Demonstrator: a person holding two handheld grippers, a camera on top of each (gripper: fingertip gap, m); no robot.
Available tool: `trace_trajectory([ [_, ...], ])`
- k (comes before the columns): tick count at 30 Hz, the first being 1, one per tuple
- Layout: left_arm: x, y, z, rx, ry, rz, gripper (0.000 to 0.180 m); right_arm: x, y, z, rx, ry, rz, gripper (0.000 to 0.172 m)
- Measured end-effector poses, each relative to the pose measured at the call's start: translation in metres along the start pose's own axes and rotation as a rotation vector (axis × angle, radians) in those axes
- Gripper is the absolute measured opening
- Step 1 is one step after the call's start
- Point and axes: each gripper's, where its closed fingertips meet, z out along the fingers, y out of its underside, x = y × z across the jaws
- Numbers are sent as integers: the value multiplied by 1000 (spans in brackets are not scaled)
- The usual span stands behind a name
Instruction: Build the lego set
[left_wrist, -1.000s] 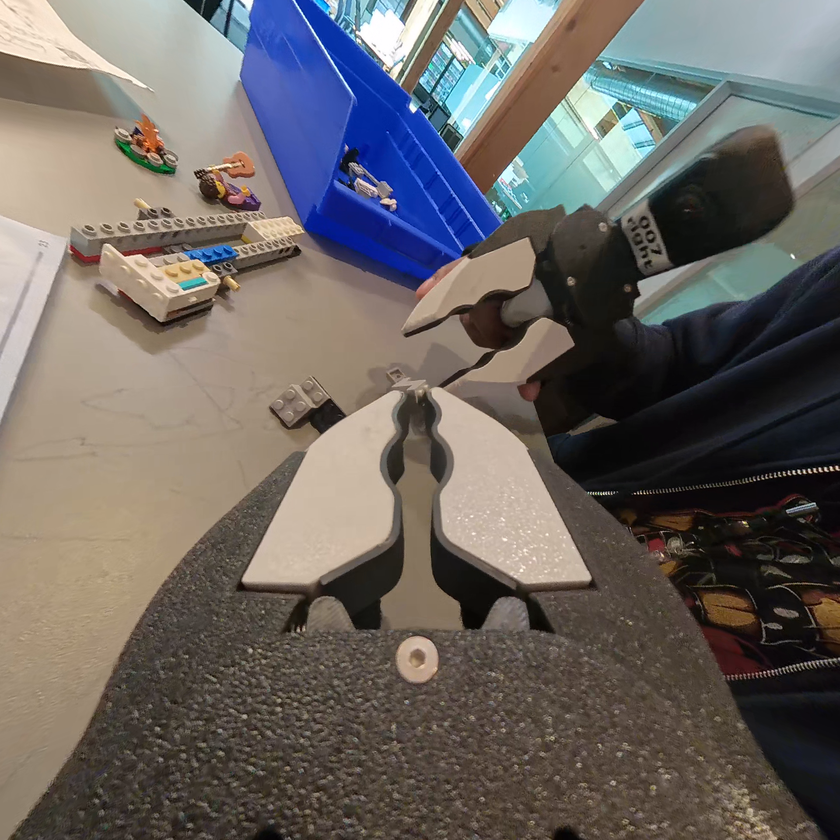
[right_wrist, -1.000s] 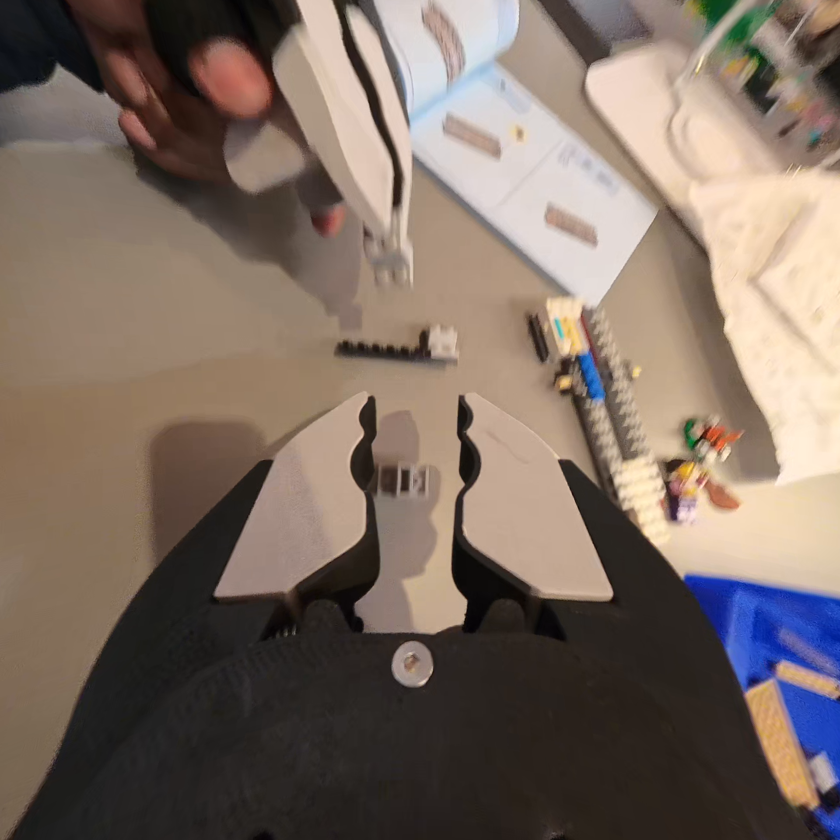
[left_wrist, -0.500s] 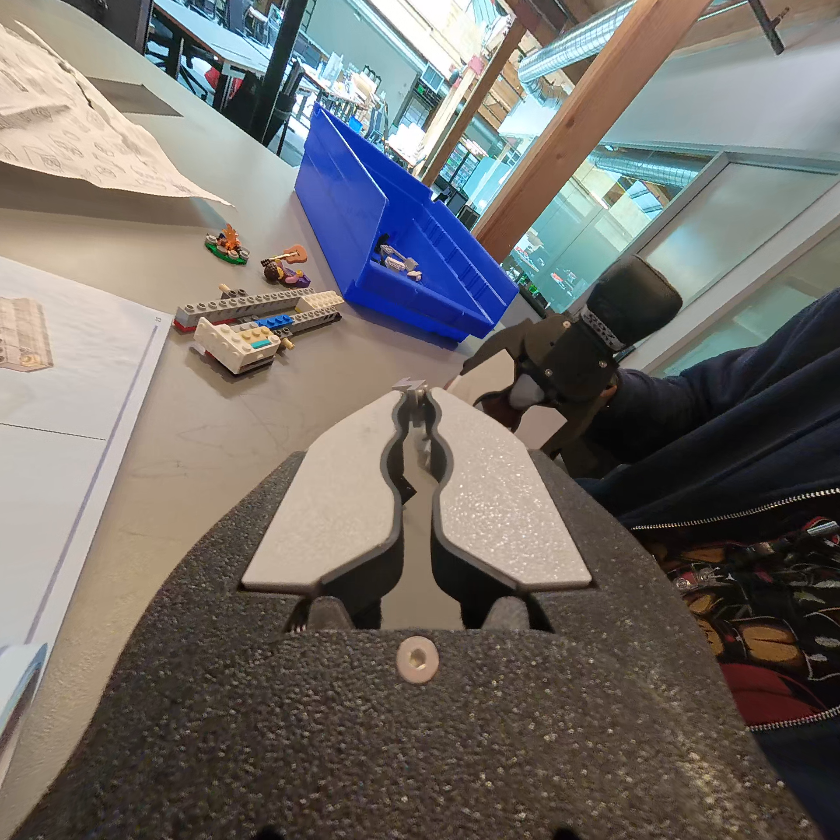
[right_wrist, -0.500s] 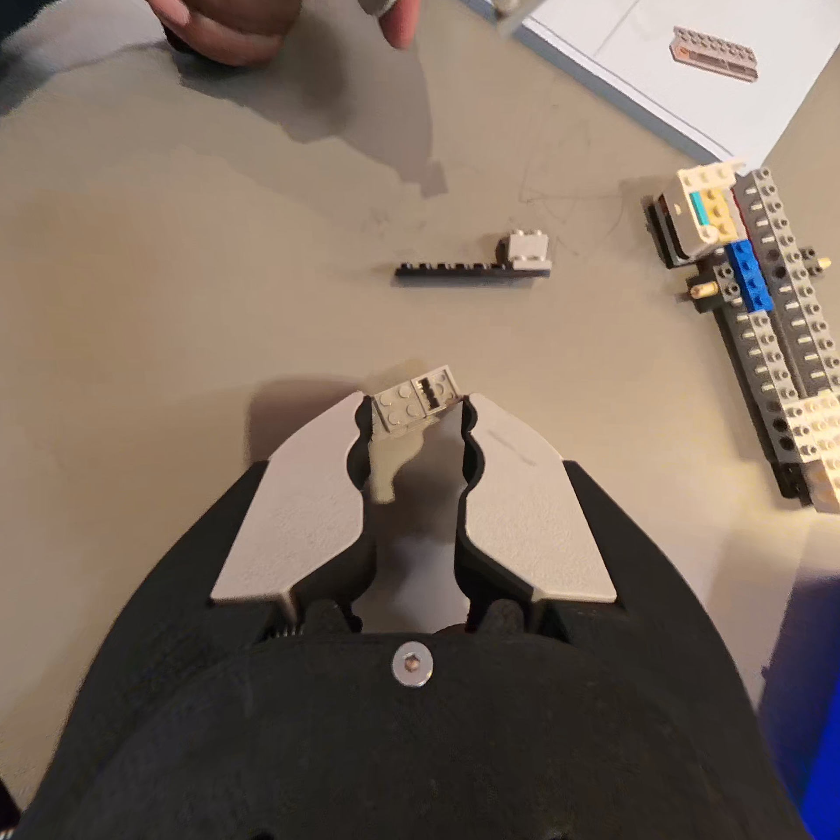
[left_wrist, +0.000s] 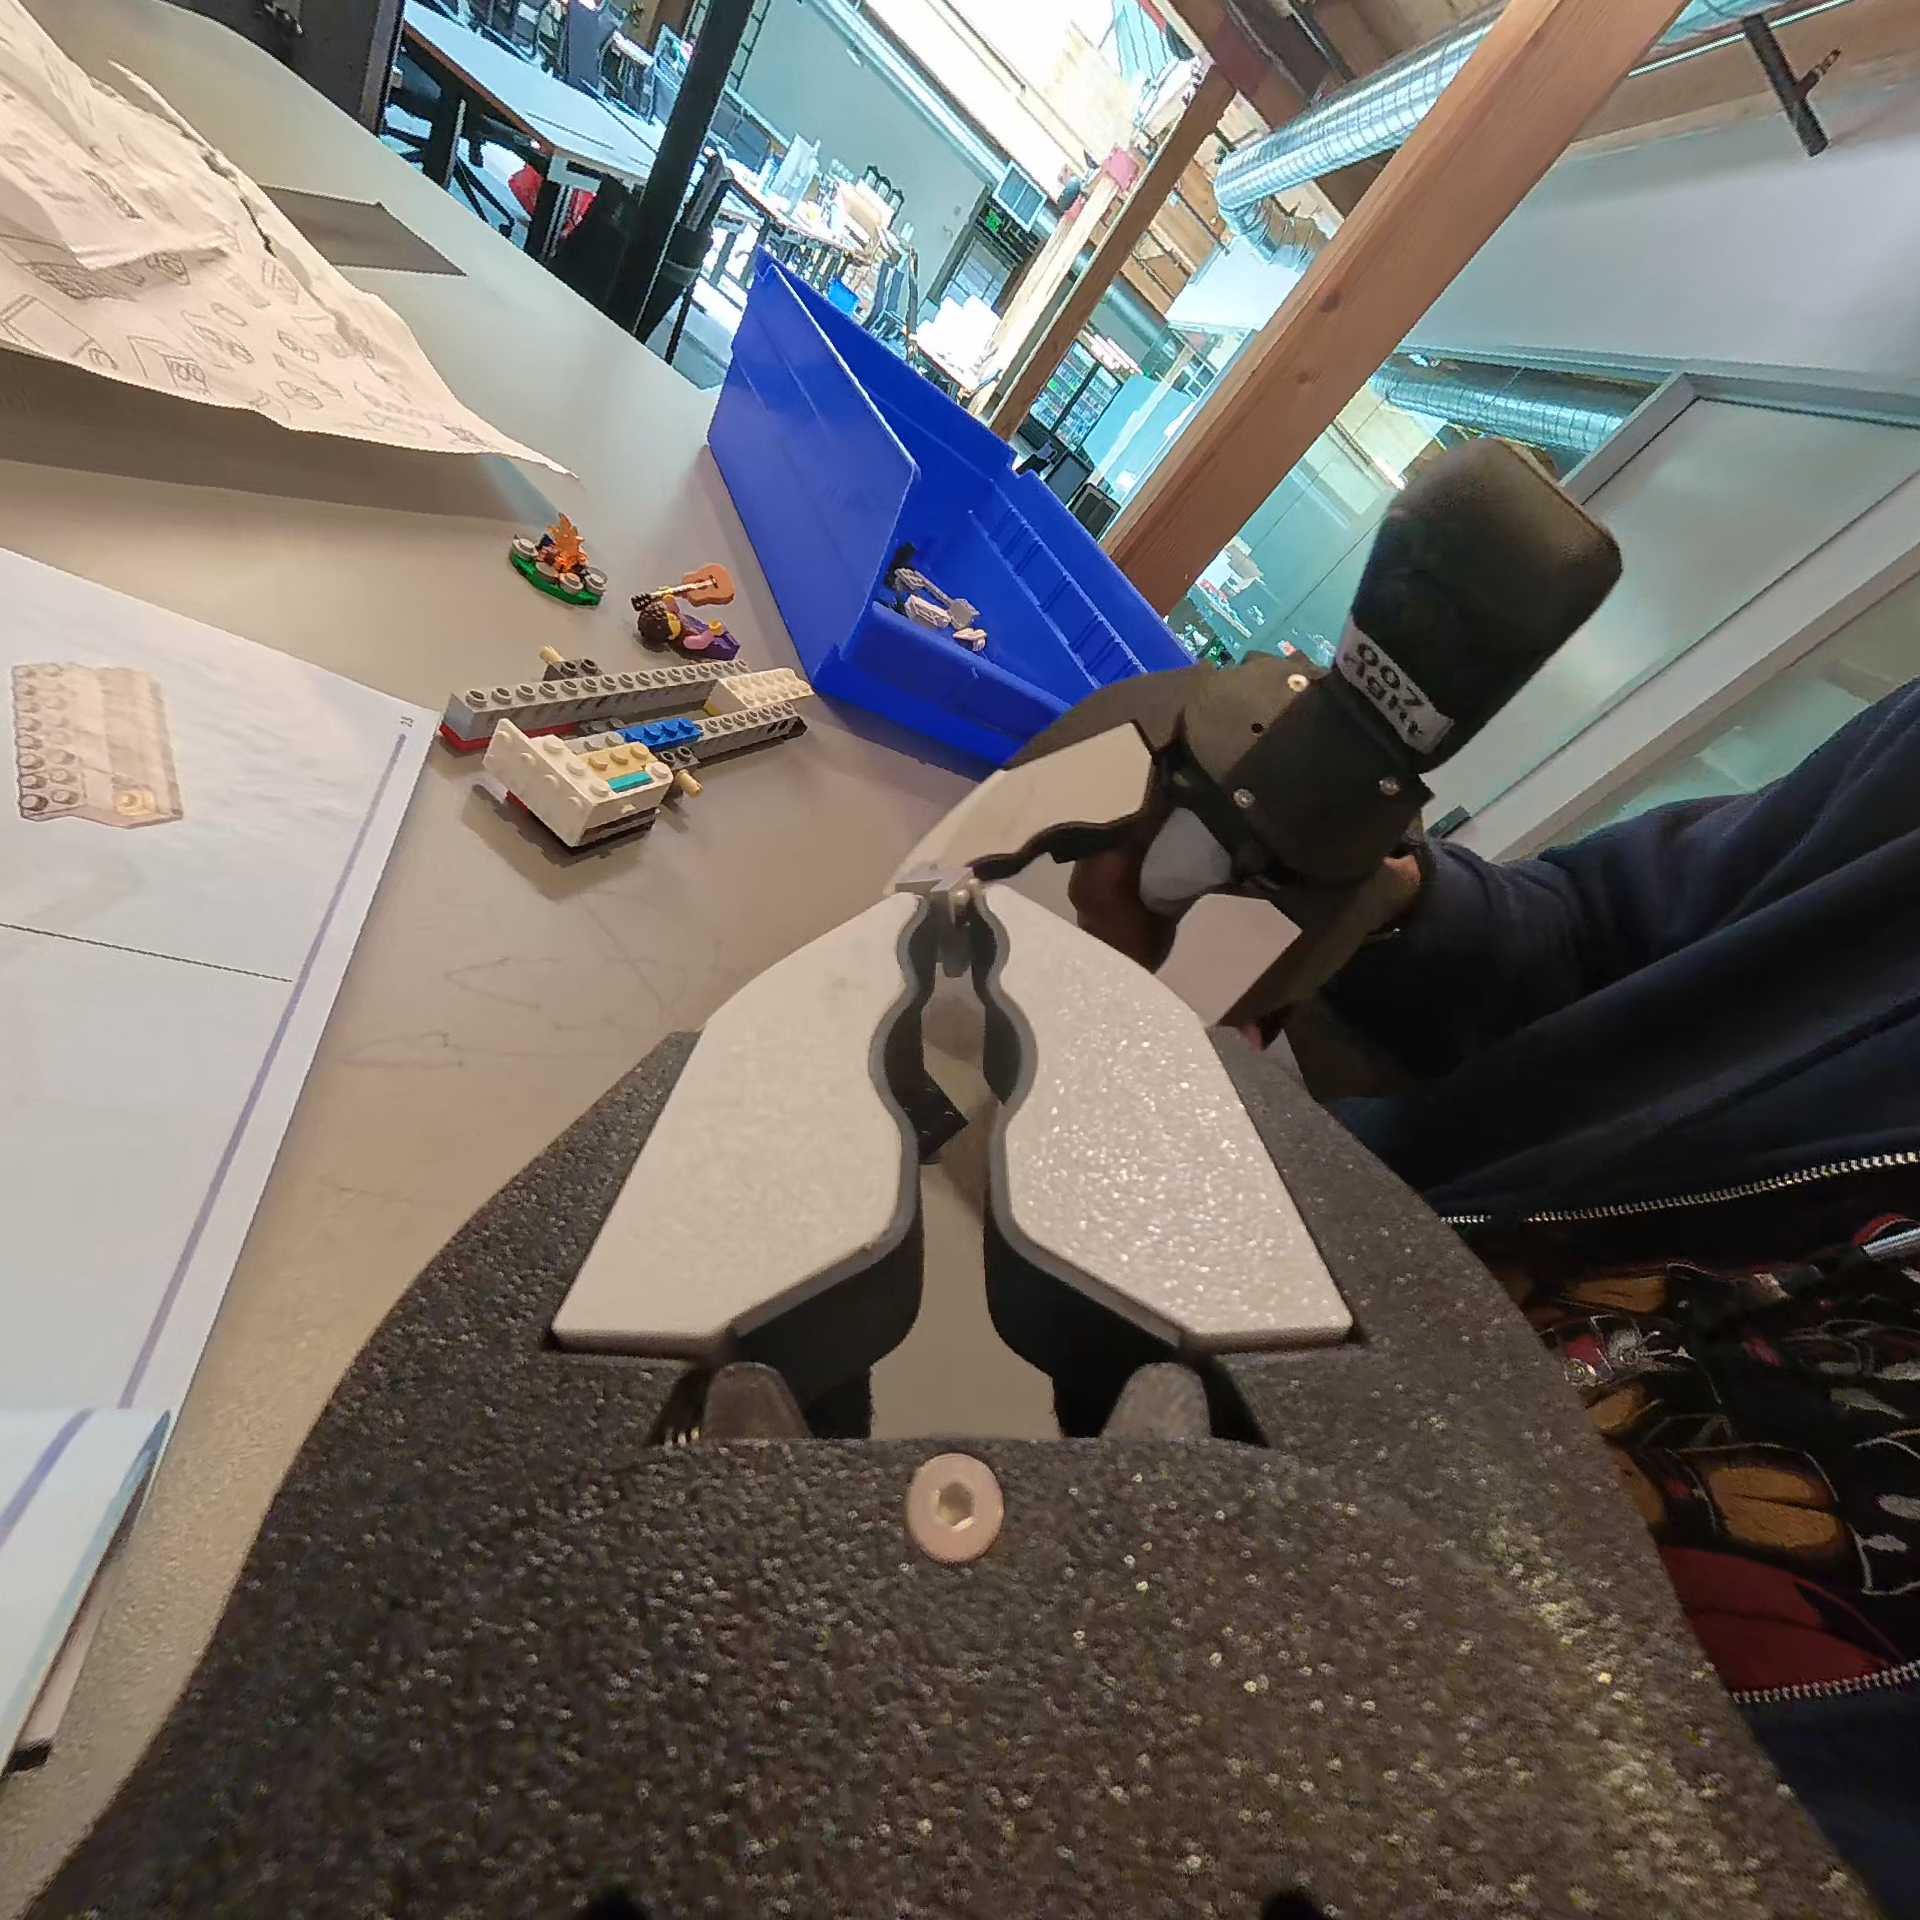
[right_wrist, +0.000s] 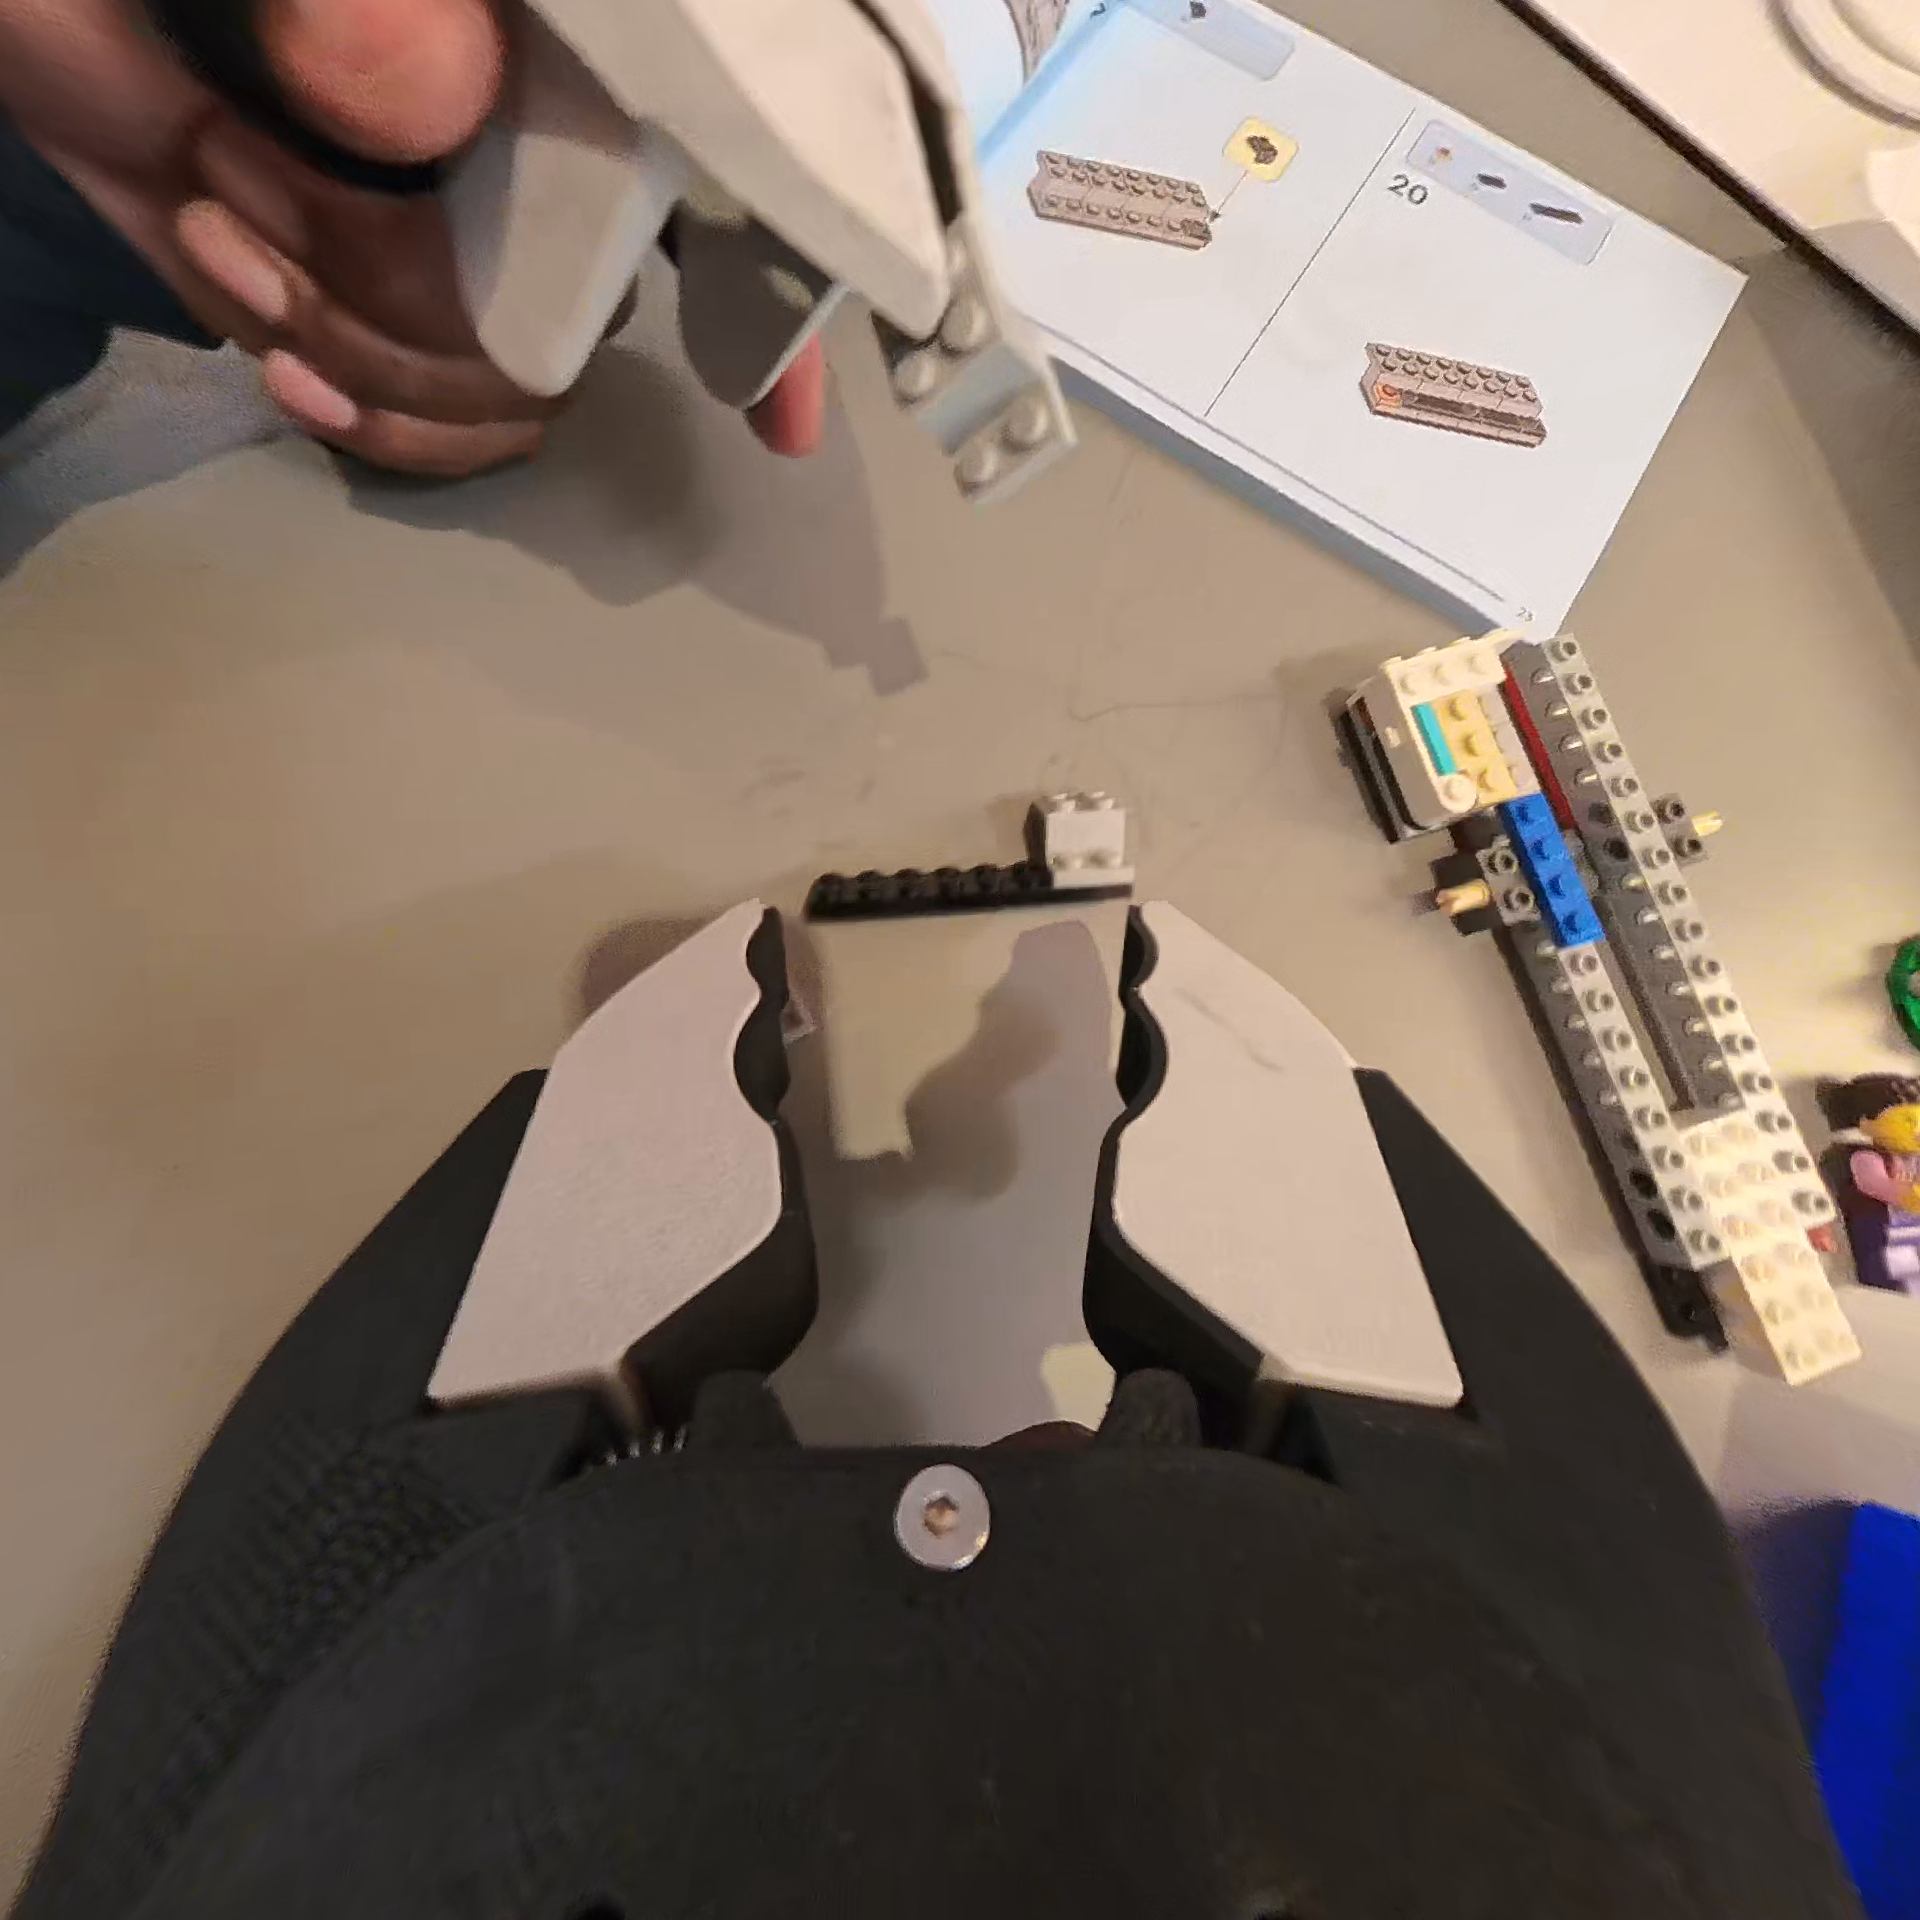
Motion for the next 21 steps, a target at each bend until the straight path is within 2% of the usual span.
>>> trace_trajectory([
  [7, 0, -1, -1, 7, 1, -3, 6, 20, 1, 14, -21, 13, 101, 49],
  [13, -1, 2, 0, -11, -3, -13, 6, 24, 12, 17, -60, 17, 85, 50],
  [21, -3, 15, 9, -96, -22, -57, 6, 32, 2, 10, 14, -52, 0, 47],
])
